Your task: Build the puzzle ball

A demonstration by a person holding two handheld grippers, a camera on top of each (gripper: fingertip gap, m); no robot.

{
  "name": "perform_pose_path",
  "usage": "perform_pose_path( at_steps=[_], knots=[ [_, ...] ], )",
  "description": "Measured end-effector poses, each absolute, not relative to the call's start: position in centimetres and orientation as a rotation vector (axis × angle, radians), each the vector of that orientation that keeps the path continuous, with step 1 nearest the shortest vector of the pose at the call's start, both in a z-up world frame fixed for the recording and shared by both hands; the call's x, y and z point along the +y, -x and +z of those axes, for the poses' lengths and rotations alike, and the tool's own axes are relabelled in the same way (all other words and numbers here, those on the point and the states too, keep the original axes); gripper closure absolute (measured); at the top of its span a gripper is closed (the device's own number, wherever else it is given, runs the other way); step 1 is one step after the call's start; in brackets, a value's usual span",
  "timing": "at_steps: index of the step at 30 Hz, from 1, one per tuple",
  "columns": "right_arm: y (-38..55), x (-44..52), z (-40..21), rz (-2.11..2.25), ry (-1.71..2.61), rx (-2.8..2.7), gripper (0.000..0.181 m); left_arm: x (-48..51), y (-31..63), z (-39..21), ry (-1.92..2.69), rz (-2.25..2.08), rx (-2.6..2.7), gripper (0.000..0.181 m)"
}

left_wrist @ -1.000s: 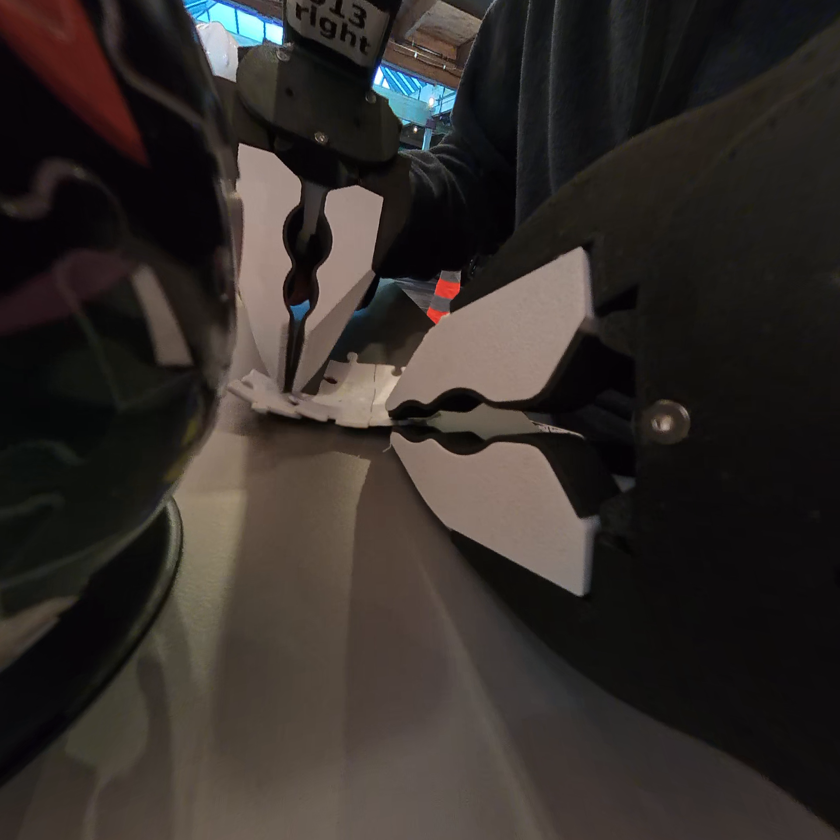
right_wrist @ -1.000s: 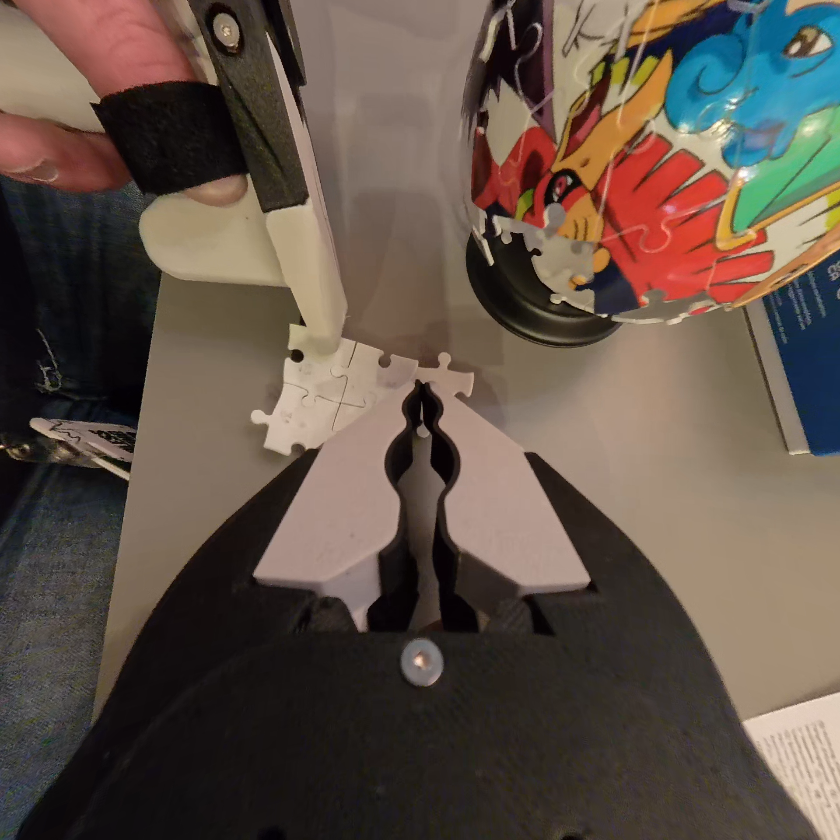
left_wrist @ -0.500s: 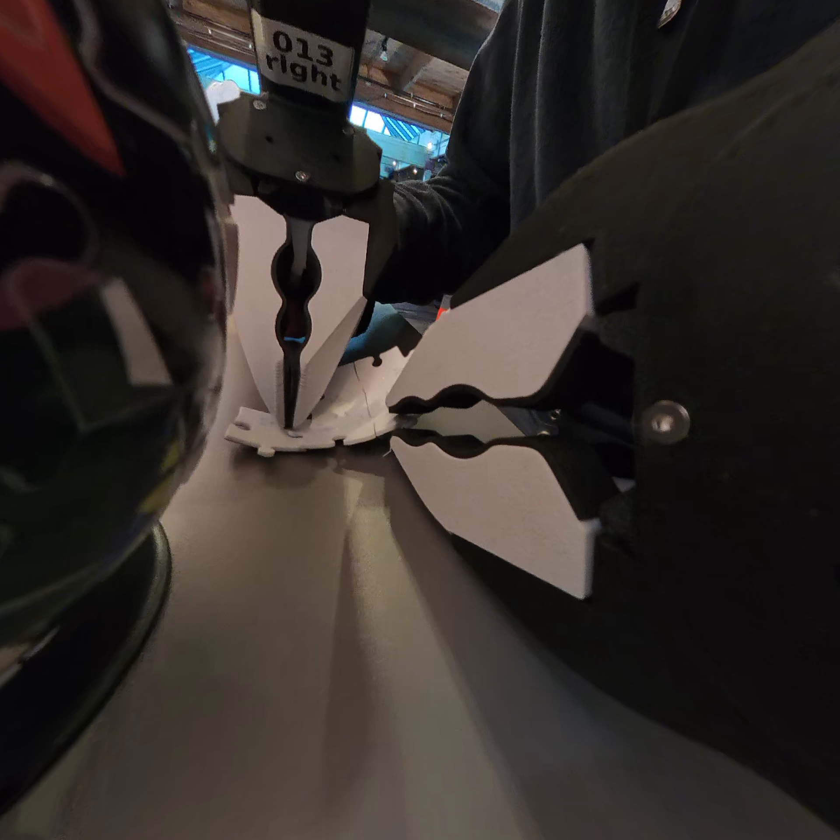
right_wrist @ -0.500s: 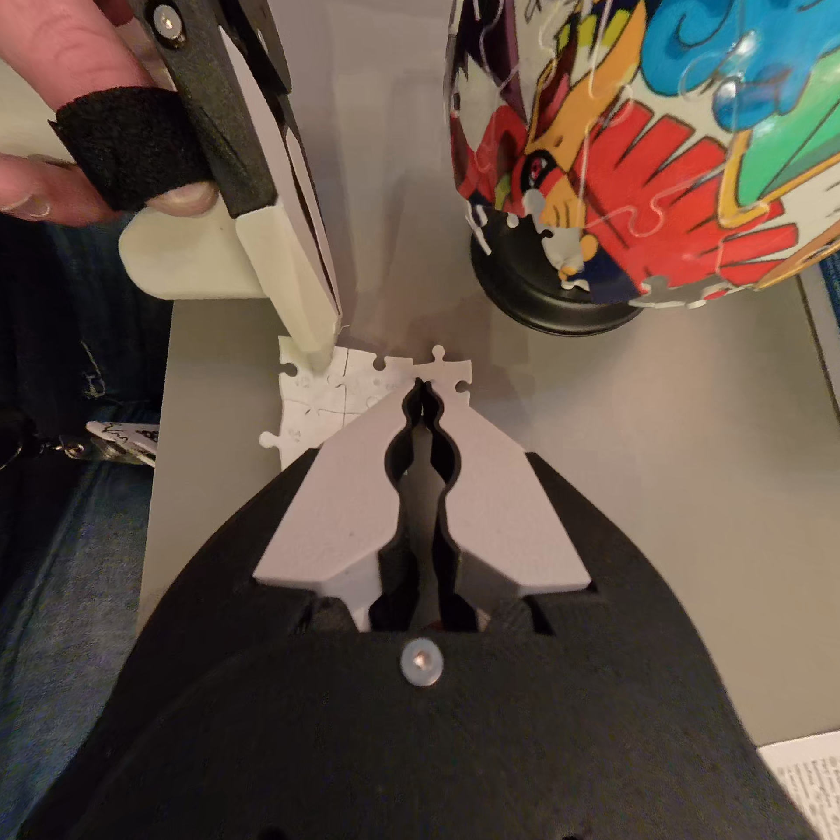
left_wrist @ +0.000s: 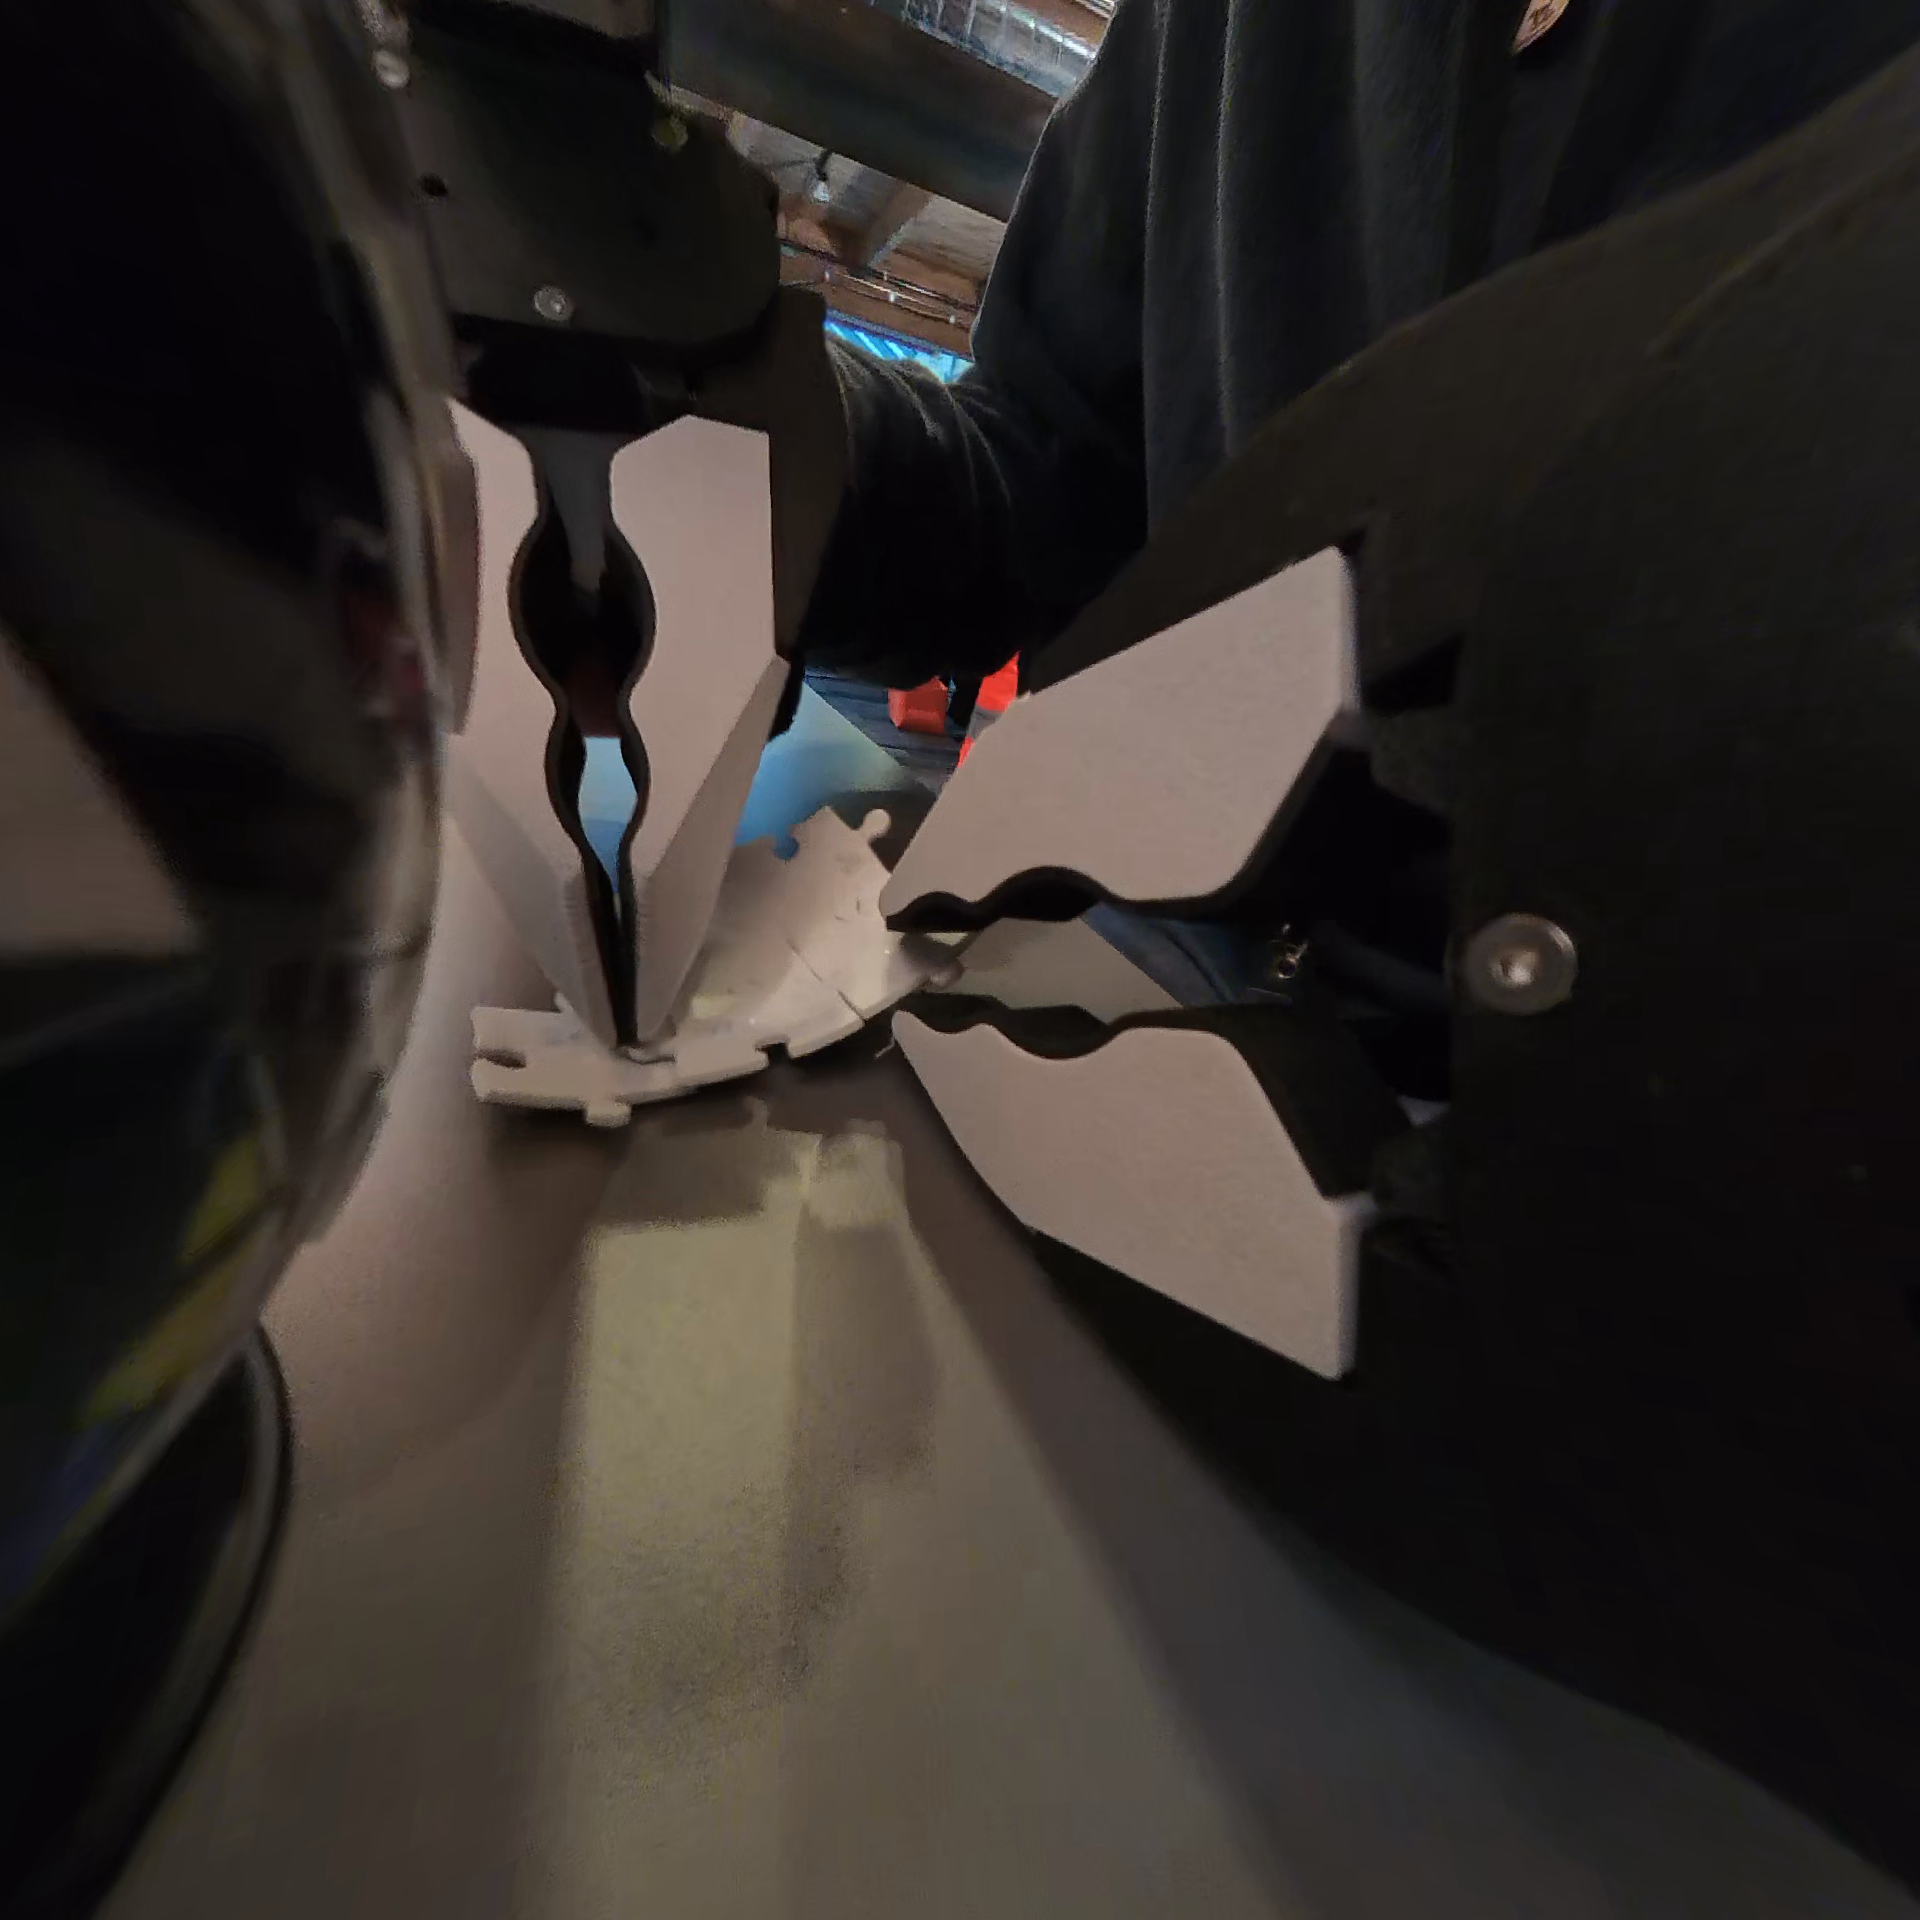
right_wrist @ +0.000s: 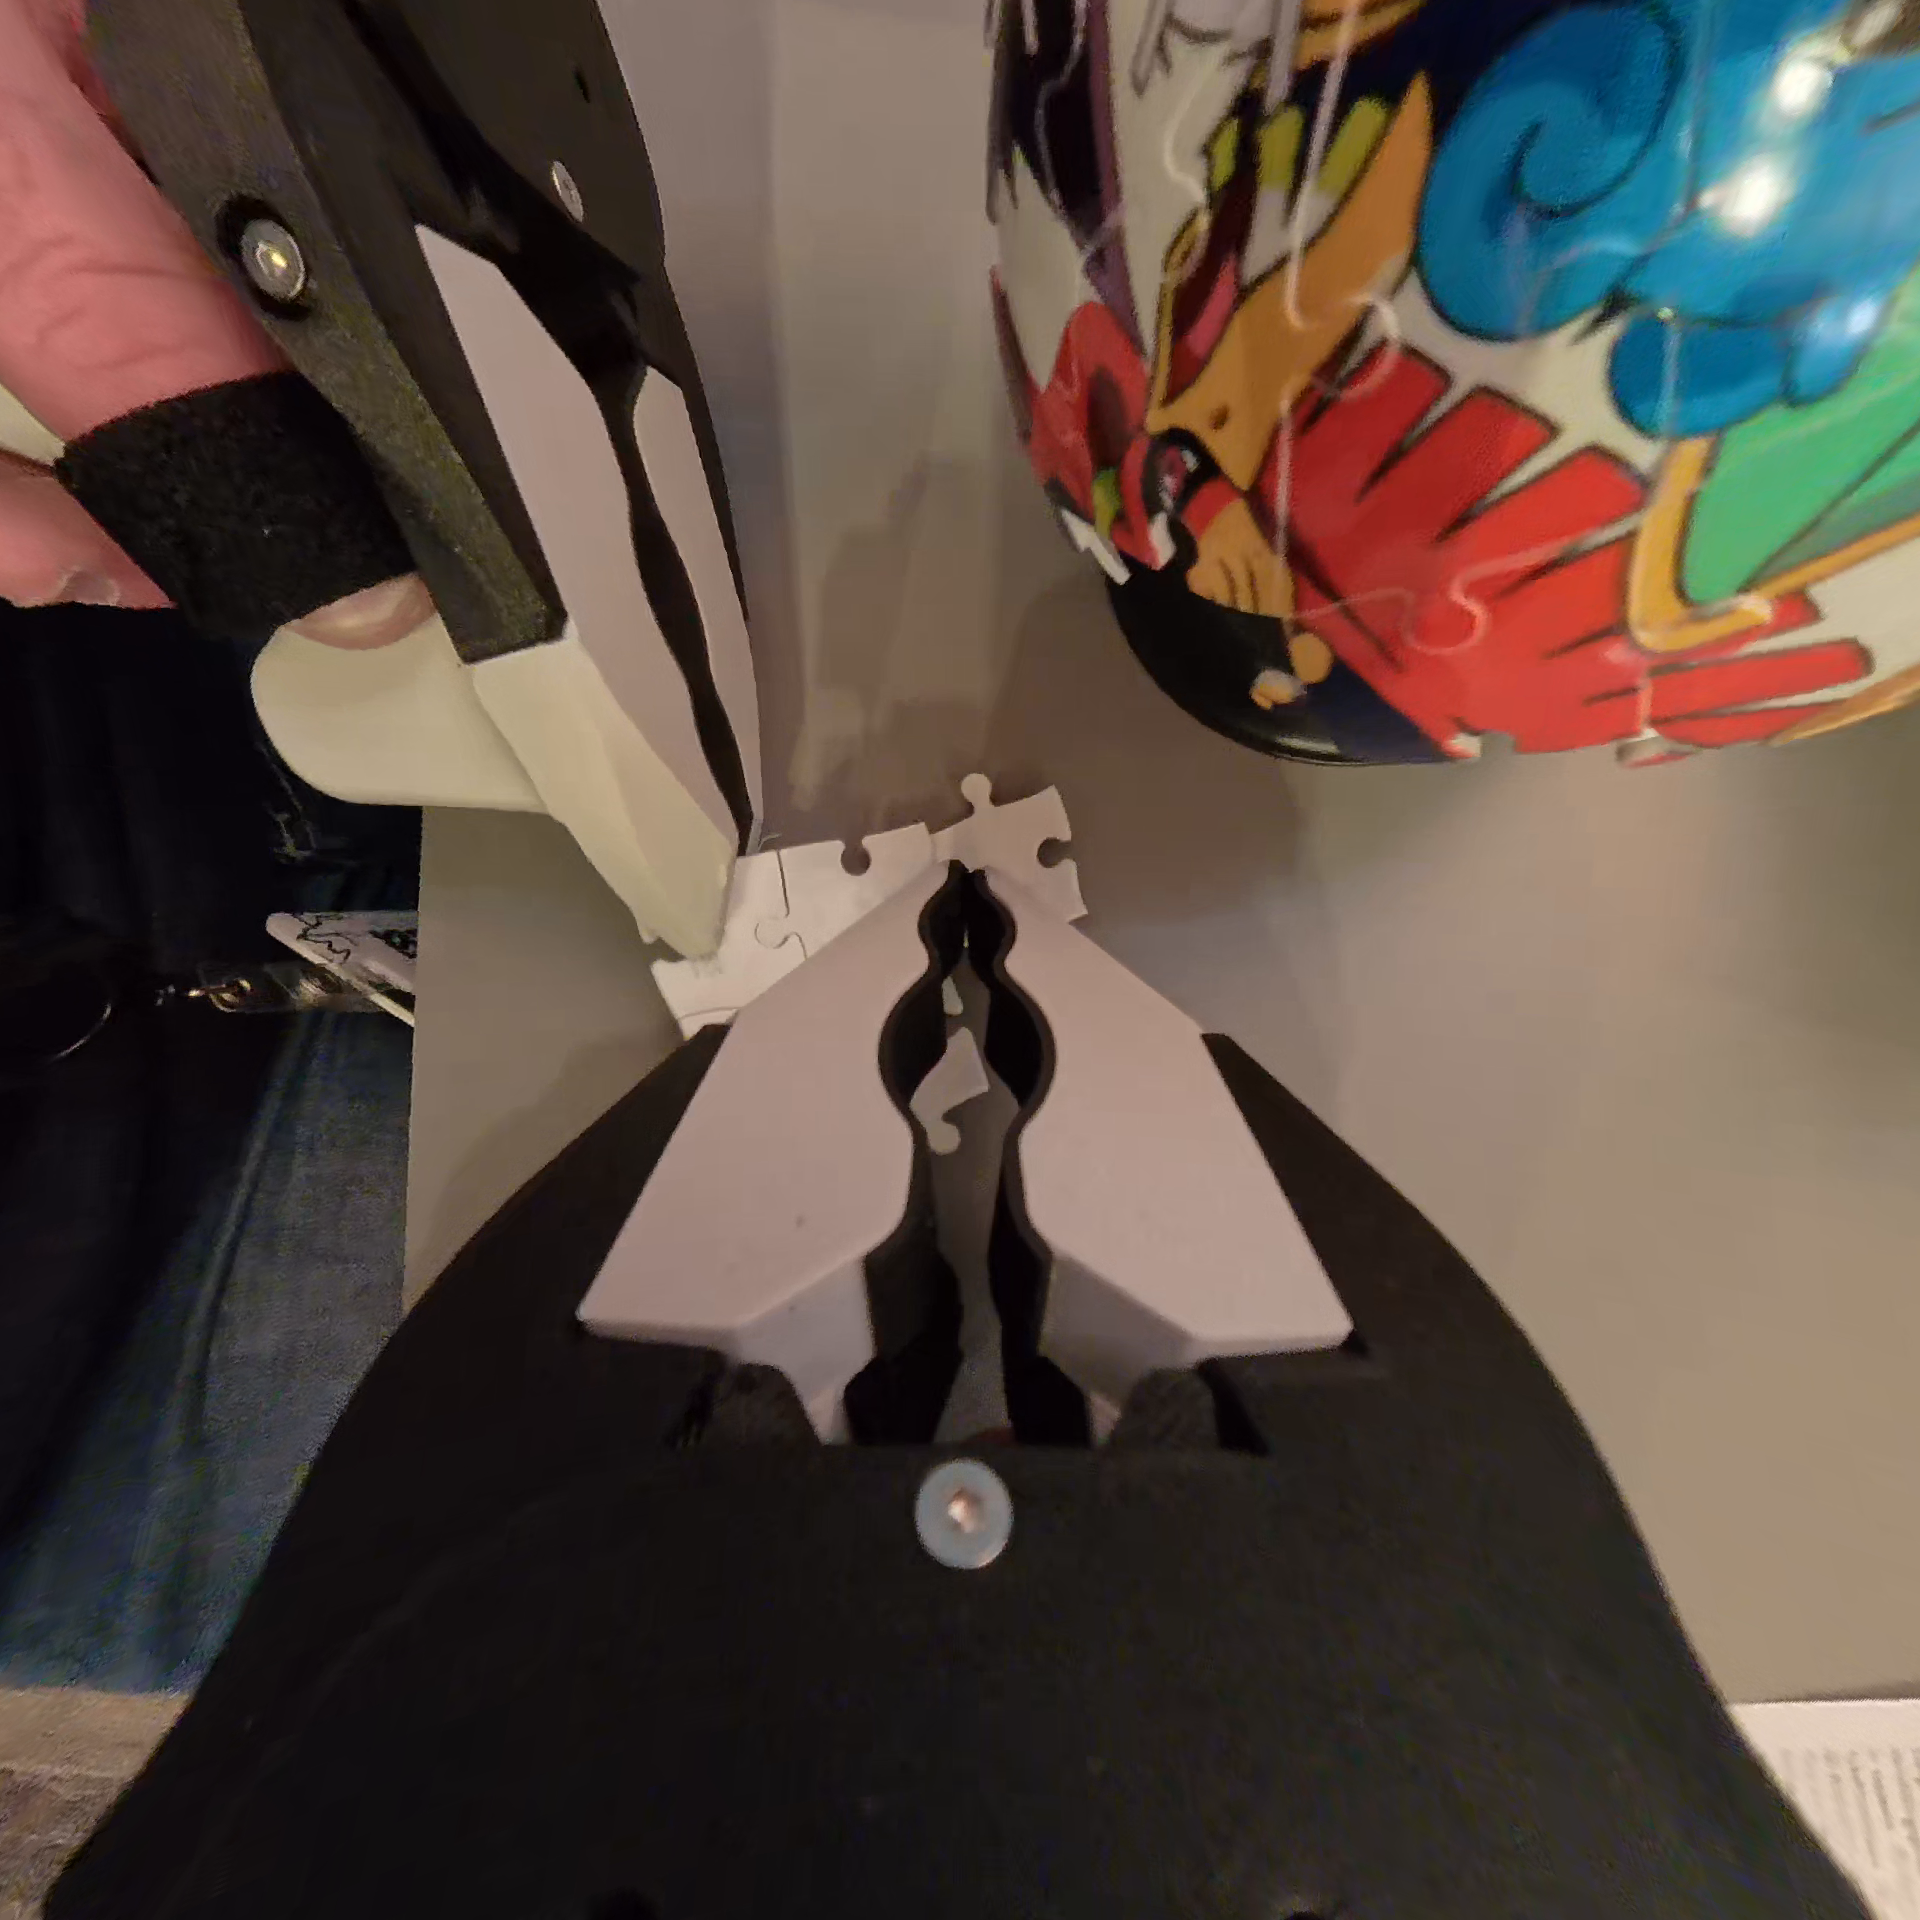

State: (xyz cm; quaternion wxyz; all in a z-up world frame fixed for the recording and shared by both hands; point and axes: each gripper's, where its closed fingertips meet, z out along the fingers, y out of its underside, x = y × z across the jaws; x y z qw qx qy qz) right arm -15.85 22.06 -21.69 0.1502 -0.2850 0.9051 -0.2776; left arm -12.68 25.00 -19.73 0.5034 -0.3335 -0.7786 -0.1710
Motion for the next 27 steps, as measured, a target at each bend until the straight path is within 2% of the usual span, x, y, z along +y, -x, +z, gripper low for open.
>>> perform_pose_path(
  at_steps=[22, 27],
  knots=[
    [15.5, 23.1, -21.7, -0.908, 0.824, 2.547, 0.181, 23.9, 12.0, -19.9, 0.959, -0.276, -1.881, 0.17],
    [15.9, 23.2, -21.7, -0.89, 0.801, 2.559, 0.181, 24.4, 12.5, -20.2, 0.985, -0.296, -1.888, 0.176]
  ],
)
